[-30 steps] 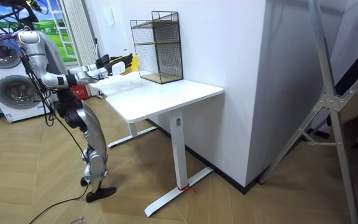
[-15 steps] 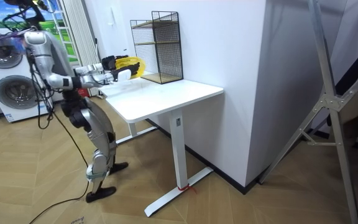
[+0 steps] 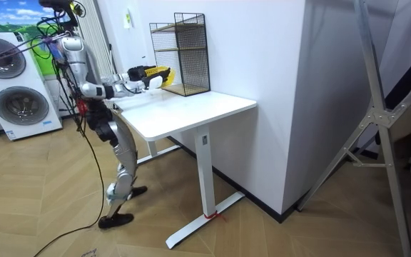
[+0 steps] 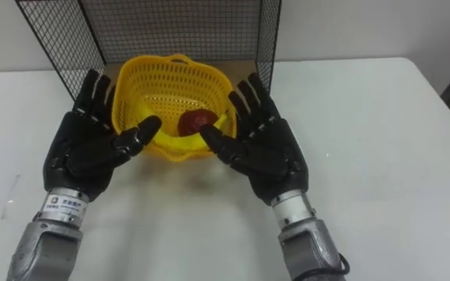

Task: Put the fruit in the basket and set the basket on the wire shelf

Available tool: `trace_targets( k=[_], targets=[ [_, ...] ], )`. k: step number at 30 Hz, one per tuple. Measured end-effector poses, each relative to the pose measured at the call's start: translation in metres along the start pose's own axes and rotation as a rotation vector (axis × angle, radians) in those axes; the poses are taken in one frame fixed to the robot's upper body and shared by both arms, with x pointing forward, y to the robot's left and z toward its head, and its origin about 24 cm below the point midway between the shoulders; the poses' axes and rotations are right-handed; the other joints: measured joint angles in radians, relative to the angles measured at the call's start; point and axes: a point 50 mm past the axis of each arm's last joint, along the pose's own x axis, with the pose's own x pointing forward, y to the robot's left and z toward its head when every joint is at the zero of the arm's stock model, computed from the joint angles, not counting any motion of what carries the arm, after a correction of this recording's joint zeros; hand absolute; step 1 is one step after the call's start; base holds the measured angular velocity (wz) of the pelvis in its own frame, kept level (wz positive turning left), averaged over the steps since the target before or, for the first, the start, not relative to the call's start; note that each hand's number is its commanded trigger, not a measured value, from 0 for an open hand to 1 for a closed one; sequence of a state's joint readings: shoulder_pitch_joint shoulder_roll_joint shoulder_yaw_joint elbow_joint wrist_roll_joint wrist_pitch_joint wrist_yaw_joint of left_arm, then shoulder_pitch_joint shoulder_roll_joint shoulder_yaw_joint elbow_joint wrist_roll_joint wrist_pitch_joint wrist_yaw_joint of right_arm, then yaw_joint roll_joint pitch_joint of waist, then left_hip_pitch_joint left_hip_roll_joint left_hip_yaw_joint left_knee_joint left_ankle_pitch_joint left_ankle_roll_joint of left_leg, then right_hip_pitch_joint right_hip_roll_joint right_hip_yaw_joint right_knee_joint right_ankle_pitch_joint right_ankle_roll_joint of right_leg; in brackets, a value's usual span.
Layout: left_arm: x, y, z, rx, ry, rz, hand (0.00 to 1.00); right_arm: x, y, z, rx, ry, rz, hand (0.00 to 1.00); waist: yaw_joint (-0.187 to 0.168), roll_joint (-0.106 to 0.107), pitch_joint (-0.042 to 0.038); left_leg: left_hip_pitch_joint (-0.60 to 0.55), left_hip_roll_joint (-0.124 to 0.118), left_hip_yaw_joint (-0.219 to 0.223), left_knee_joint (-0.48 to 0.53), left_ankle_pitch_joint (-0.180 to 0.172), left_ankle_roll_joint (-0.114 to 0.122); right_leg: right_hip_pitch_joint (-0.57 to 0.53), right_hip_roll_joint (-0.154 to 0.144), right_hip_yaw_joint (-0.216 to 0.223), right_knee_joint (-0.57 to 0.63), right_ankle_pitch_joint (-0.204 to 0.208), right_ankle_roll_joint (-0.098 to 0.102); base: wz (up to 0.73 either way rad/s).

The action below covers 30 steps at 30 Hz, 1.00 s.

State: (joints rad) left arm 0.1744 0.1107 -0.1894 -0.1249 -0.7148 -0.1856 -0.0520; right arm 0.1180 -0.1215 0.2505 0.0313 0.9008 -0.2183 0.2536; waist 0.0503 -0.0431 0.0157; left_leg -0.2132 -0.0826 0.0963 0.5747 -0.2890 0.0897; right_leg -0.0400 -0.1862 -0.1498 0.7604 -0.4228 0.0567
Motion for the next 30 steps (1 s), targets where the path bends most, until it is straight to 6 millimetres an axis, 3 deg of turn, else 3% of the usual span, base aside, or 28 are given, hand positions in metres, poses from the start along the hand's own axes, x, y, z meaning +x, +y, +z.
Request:
trace_targets(
  k=[4,5,6,7,9,10,11,15,19,30],
  targets=[
    [0.001,-0.002,0.001,-0.007,-0.009,-0.002,0.0,0.001,0.002,0.0,0.006,-0.011,0.002,0.0,0.006,0.013,0.001,0.035,-0.007,0.0,-0.005,-0.024,0.023,-0.047,-0.01,0.007,0.113,0.082,0.01,0.02],
    [0.001,-0.001,0.001,-0.007,-0.011,-0.002,0.0,0.0,0.001,0.0,0.003,-0.009,0.001,0.0,0.004,0.022,0.0031,0.042,-0.003,-0.01,-0.01,-0.028,0.028,-0.048,-0.001,0.007,0.111,0.089,0.02,0.0],
    [0.001,-0.001,0.002,0.0,-0.012,-0.003,0.0,0.001,0.001,0.0,-0.002,-0.007,0.002,0.0,0.004,0.027,0.007,0.046,0.0,-0.017,-0.018,-0.028,0.029,-0.051,0.011,0.001,0.082,0.059,0.02,0.0],
    [0.001,0.0,0.001,0.001,-0.011,-0.002,0.0,0.001,0.0,-0.001,-0.001,-0.002,-0.001,0.0,0.003,0.03,0.0093,0.051,0.002,-0.019,-0.028,-0.027,0.031,-0.069,0.023,0.002,0.032,0.029,0.011,0.0],
    [0.001,0.0,0.001,-0.001,-0.009,0.0,0.0,0.0,-0.002,-0.002,-0.003,0.009,-0.008,0.0,-0.005,0.031,0.0104,0.056,-0.001,-0.018,-0.031,-0.028,0.034,-0.099,0.04,-0.001,-0.068,0.021,0.004,0.07],
    [0.001,0.001,-0.001,0.001,-0.003,0.005,0.0,0.0,-0.001,-0.005,0.0,0.017,-0.01,0.0,-0.009,0.029,0.0121,0.064,-0.006,-0.016,-0.031,-0.032,0.034,-0.11,0.051,-0.001,-0.139,0.051,-0.023,0.12],
    [0.001,0.002,-0.002,-0.002,0.003,0.009,0.0,0.0,-0.002,-0.005,-0.002,0.023,-0.012,0.0,-0.017,0.033,0.0121,0.067,-0.006,-0.02,-0.032,-0.033,0.033,-0.108,0.051,-0.003,-0.141,0.059,-0.023,0.0],
    [0.001,0.003,-0.003,0.002,0.009,0.012,0.0,0.004,-0.004,-0.006,-0.002,0.041,-0.015,0.0,-0.019,0.033,0.0112,0.08,0.017,-0.018,-0.077,-0.019,0.021,-0.079,0.087,-0.011,-0.218,0.101,-0.04,-0.09],
    [0.001,0.004,-0.003,0.014,0.015,0.014,0.0,0.006,-0.004,-0.004,0.015,0.034,-0.015,0.0,-0.017,0.025,0.0014,0.098,0.034,-0.016,-0.117,-0.001,0.012,-0.058,0.114,-0.004,-0.285,0.139,-0.046,-0.09],
    [0.019,-0.001,-0.006,0.073,0.04,-0.024,0.0,0.023,0.0,0.005,0.001,-0.001,-0.058,0.0,-0.033,0.031,0.001,0.18,0.039,-0.019,-0.266,0.078,0.005,0.044,0.138,-0.018,-0.459,0.232,-0.053,0.0]
  ],
)
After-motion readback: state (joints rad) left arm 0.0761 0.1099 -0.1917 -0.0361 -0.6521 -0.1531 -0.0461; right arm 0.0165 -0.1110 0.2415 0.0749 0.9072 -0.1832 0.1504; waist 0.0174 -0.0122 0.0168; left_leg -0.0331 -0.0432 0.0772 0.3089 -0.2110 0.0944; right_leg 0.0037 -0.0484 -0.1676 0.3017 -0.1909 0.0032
